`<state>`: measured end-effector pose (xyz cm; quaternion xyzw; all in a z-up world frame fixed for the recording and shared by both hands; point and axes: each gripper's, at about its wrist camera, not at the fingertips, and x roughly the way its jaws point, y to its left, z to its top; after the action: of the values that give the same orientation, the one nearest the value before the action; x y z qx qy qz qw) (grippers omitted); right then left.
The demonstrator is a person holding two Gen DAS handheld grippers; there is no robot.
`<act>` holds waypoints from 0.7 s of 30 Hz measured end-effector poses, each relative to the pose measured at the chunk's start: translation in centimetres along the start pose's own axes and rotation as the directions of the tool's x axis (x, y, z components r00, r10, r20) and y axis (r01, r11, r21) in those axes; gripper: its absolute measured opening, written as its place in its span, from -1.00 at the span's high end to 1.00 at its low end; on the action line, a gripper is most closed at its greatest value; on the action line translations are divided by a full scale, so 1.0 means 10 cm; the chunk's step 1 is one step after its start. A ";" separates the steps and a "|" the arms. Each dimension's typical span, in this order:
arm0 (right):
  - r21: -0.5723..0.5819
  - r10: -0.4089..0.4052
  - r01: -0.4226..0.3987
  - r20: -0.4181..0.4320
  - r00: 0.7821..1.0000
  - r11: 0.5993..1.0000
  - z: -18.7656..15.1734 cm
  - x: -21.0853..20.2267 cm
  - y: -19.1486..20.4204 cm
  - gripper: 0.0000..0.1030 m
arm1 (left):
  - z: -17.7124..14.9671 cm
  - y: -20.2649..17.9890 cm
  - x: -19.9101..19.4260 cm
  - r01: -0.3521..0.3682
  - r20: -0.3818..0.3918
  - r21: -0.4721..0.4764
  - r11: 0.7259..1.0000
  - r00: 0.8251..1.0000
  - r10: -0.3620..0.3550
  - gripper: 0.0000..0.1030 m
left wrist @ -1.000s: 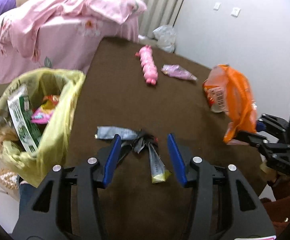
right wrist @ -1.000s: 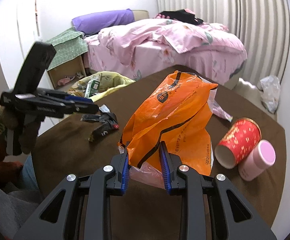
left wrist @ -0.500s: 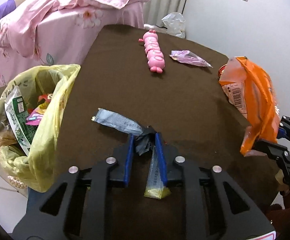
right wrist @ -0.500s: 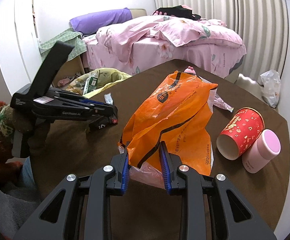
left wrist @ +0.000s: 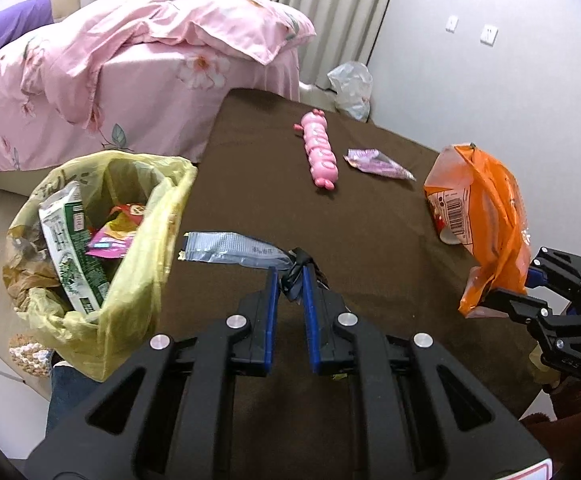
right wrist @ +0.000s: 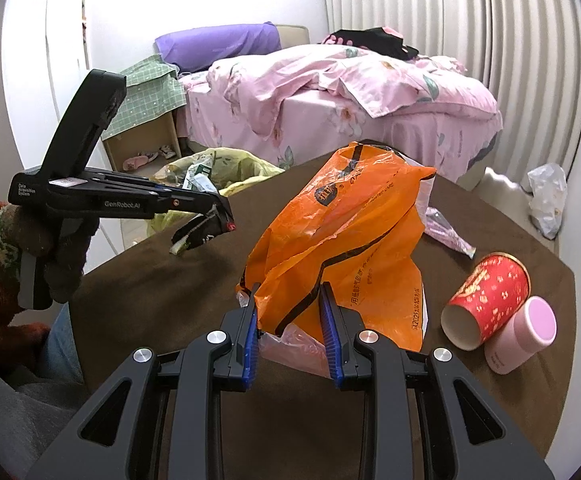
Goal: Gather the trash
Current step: 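Carry the wrapper and orange bag over the yellow trash bag and open both tools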
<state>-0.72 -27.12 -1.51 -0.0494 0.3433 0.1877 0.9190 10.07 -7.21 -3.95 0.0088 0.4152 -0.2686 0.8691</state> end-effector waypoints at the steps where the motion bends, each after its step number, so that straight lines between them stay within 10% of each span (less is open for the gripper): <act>1: -0.006 -0.001 0.001 0.002 1.000 1.000 0.02 0.00 0.01 0.48 | 0.00 0.03 -0.04 -0.003 0.010 -0.007 1.000 1.000 0.003 0.77; 10: -0.058 0.133 -0.129 0.061 0.989 0.990 0.50 0.09 0.23 0.48 | 0.09 0.63 -0.61 -0.084 0.136 -0.108 0.991 0.986 0.099 0.77; 21: -0.206 0.442 -0.434 -0.012 0.897 0.877 1.57 1.27 0.98 0.48 | 0.29 1.68 -1.31 -0.158 0.272 -0.278 0.948 0.933 0.235 0.77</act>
<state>14.01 -10.67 2.49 -0.0609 0.3080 0.4256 0.8487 13.43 12.54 4.01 -0.1008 0.3056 -0.1231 0.9388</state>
